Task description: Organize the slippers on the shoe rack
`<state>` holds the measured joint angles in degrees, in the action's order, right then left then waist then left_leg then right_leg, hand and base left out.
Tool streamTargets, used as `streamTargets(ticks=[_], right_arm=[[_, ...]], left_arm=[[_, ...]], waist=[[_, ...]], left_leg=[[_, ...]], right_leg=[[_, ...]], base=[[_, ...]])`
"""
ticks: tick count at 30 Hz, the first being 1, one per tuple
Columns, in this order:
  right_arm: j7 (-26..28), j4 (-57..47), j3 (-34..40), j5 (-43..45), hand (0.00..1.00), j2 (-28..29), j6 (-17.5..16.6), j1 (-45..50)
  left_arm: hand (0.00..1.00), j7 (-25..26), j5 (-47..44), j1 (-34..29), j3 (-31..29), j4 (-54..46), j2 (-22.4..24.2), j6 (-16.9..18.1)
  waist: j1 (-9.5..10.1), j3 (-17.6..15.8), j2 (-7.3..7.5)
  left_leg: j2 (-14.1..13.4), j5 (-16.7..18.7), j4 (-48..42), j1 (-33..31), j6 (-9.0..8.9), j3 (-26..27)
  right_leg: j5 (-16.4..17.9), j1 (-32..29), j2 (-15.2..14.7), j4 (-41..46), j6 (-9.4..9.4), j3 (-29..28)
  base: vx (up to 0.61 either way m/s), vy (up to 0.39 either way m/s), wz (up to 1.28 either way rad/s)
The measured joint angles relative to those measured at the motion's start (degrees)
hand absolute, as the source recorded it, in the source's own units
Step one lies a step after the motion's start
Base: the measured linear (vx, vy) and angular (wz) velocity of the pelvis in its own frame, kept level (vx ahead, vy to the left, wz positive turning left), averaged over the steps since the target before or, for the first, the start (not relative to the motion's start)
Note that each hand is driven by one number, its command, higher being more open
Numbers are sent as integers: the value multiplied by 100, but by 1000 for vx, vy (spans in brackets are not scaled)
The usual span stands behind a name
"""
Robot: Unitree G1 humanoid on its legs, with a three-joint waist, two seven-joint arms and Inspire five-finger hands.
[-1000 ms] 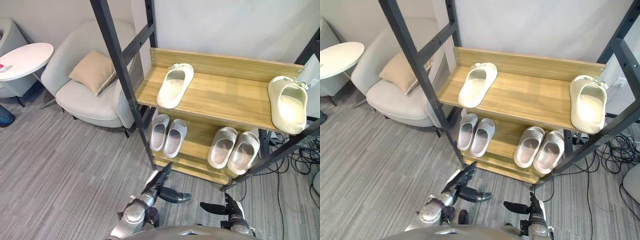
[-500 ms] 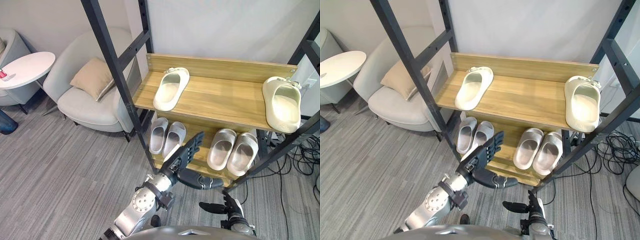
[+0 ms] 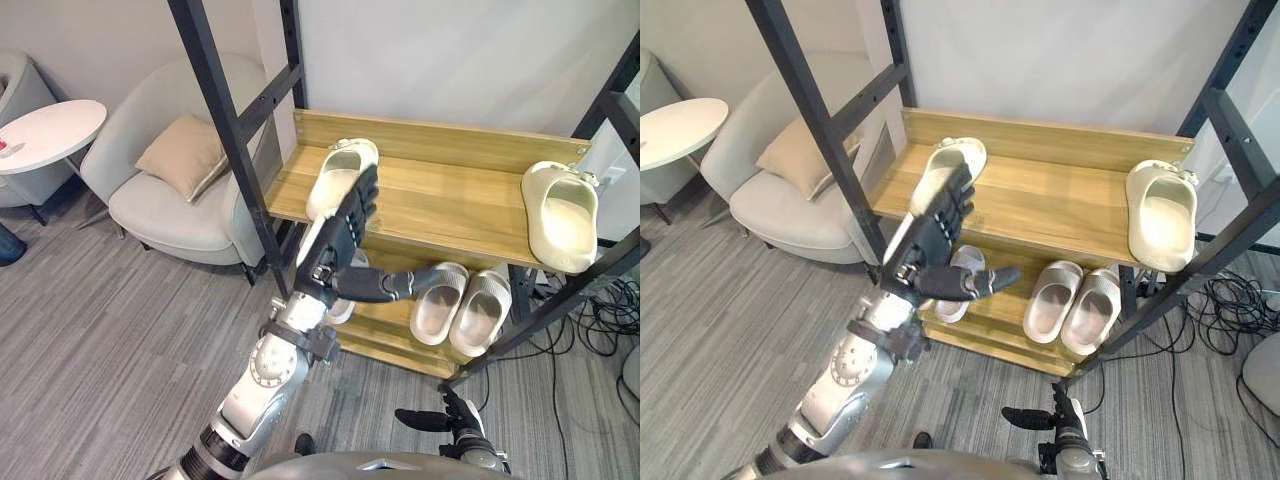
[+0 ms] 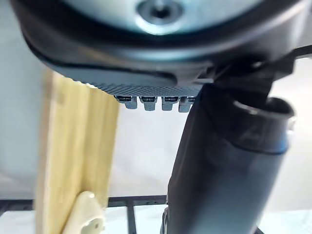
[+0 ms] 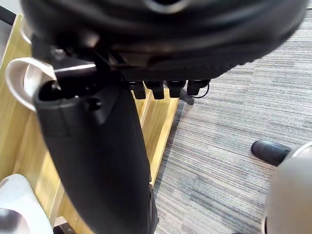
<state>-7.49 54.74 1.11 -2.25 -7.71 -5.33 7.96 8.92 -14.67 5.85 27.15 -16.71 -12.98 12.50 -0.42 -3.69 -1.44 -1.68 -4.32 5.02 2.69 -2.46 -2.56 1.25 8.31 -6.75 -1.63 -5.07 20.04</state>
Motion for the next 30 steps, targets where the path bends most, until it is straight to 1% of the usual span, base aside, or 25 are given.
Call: streamTargets(ticks=[1, 4, 6, 9, 10, 14, 17, 18, 23, 27, 28, 30], right_arm=[[8, 0, -3, -2, 100, -17, 0, 31], [13, 4, -7, -3, 100, -50, 1, 114], [28, 3, -7, -5, 100, -68, 1, 152], [63, 0, -8, -4, 100, -80, 4, 169], [70, 0, -8, -4, 100, -78, 5, 170], [74, -13, -9, -4, 100, -63, 5, 130], [72, -18, -3, -4, 100, -66, 5, 129], [74, -19, -3, -4, 100, -61, 6, 128], [75, -31, -2, -2, 100, -34, 6, 83], [75, -50, 1, -3, 100, -21, 5, 33], [75, -110, 7, -2, 100, -20, 5, 33], [74, -130, 7, -2, 100, -11, 4, 27]], left_arm=[[100, 130, 186, 190, -216, 2, -1, 6], [100, 295, 320, 422, -514, 10, -11, 17], [100, 383, 418, 529, -630, 23, -38, 35], [100, 523, 540, 781, -845, 305, -144, 152], [100, 568, 606, 940, -873, 603, -274, 183], [100, 608, 670, 1140, -1195, 1472, -595, 156], [100, 694, 812, 1264, -1351, 1963, -809, 66], [100, 707, 824, 1331, -1459, 2232, -916, -30], [100, 690, 827, 1400, -1514, 2405, -1045, -61], [100, 695, 900, 1630, -1515, 2635, -1157, -87], [100, 694, 1023, 1771, -1515, 2783, -1216, -138], [100, 695, 1091, 1844, -1519, 2876, -1274, -181]], waist=[[-2, 25, -1], [-20, 54, 4], [-26, 54, 5], [-28, 64, 7], [-40, 67, 12], [-111, 62, 20], [-139, 59, 22], [-155, 52, 30], [-171, -3, 47], [-173, -51, 16], [-190, -91, 4], [-228, -110, 6]], left_leg=[[-8, 0, 0, -1, 0, 24], [-15, 0, 1, 2, 0, 36], [-21, 0, 1, -1, 0, 46], [-22, -1, 3, -30, -1, 94], [-20, 0, 2, -22, -1, 106], [-59, 21, 3, -31, -31, 199], [-82, 32, 1, -81, -48, 213], [-85, 42, 0, -97, -62, 219], [-84, 60, -2, -118, -87, 313], [-92, 60, -2, -159, -87, 350], [-93, 60, -2, -159, -87, 359], [-96, 63, -2, -160, -88, 373]], right_leg=[[9, -27, 1, 32, 14, -28], [15, -44, 3, 49, 22, -46], [16, -61, 5, 57, 23, -66], [13, -135, 17, 72, 29, -120], [9, -139, 26, 64, 35, -128], [-27, -170, 72, -11, 75, -195], [-43, -225, 98, -45, 88, -211], [-56, -226, 107, -91, 83, -214], [-80, -249, 111, -162, 82, -293], [-96, -325, 114, -155, 93, -332], [-103, -328, 114, -156, 92, -341], [-106, -335, 115, -156, 92, -355]], base=[[-19, 8, -7], [-12, 3, -3], [-11, 4, -5], [-19, 10, -9], [-15, 6, -4], [-4, -2, -11], [18, -7, -6], [0, 0, 0], [30, 11, -7], [-4, 16, -7], [-18, 23, -7], [-8, 9, -2]])
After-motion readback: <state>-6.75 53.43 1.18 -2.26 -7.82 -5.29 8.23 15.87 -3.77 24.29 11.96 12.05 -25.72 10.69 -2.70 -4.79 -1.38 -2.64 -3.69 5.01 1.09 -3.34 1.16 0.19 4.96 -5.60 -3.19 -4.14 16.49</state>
